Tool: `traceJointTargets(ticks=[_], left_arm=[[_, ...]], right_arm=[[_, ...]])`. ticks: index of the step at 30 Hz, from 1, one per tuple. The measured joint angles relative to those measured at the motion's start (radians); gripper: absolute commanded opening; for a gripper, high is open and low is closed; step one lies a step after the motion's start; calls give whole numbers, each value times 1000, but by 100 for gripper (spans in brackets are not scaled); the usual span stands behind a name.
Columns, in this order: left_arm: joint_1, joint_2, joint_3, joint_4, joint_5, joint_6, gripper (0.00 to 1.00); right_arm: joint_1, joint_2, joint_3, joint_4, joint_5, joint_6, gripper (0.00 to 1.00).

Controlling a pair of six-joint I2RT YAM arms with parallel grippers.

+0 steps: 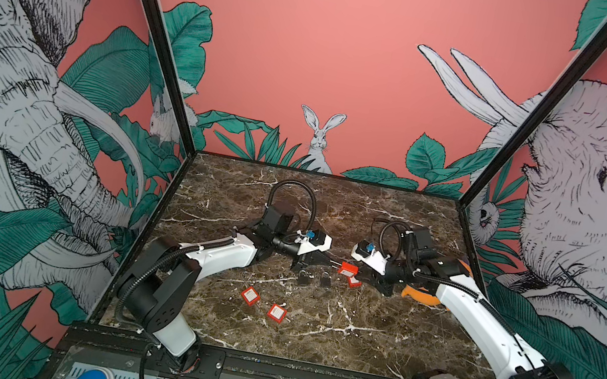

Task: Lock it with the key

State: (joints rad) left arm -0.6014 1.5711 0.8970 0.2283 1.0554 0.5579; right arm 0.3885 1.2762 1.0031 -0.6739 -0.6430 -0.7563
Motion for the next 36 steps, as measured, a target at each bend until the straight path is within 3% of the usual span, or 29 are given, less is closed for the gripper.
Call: traceJointTargets(ticks=[14,36], left_arm=[[0,0,6,-31,-2,23,0],[-5,-3,34,-134,4,126,0]], right_arm=[[4,0,0,-24,3,-36,1],[10,-72,-41,-40,55,-89,0]])
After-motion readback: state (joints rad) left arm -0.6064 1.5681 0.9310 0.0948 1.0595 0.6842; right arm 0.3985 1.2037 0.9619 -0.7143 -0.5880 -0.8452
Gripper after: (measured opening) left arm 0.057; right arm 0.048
